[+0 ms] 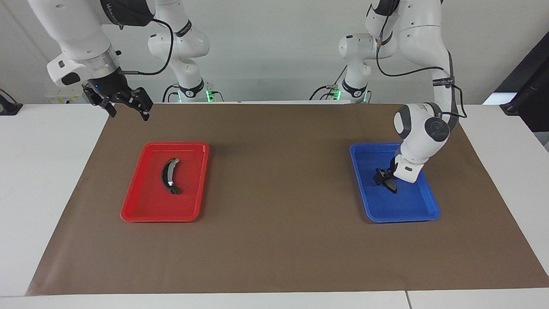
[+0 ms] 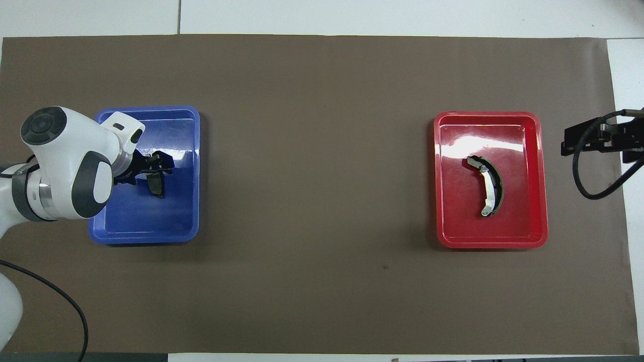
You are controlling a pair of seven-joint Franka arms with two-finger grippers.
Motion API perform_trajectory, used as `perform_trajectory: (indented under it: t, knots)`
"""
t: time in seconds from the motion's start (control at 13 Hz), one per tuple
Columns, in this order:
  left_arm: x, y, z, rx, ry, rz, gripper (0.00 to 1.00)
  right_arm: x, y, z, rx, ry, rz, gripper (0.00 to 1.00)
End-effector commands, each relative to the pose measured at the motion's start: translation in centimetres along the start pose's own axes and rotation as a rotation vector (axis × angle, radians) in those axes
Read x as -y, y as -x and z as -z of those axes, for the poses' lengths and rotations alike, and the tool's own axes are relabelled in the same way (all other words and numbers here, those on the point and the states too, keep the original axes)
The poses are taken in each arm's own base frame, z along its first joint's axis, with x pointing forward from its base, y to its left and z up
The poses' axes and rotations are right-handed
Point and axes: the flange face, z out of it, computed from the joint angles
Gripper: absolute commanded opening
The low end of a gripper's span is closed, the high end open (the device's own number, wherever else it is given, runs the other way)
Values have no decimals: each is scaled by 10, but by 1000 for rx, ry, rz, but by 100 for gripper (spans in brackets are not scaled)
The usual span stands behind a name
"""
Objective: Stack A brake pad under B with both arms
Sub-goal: 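Reach the left gripper into the blue tray and grasp the grey pad, then lift the grey pad with the left gripper toward the table center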
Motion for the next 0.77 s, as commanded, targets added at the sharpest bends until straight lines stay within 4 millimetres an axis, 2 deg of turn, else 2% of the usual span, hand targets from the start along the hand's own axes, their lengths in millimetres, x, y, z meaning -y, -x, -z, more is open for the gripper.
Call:
perform_trajectory:
  t: [0.0,0.08,0.15,0.23,0.31,0.46,0.69]
  knots:
    - [2,7,-1,5,-4,21,90,-2,2,-1,-8,-3,12,100]
    - [2,9,-1,21,-9,19,80,-2,2,-1,-8,-3,12,100]
    - [3,11,1,52,-19,13,53,-2,2,-1,-8,-3,12,100]
    - [4,16,6,84,-30,6,18,-2,2,-1,-8,-3,12,100]
    - [-2,17,12,82,-30,5,3,-2,2,-1,-8,-3,12,100]
    - [-5,15,28,63,-26,-2,1,-2,2,-1,-8,-3,12,100]
    - [-19,9,55,47,-23,-25,1,-2,2,-1,-8,-3,12,100]
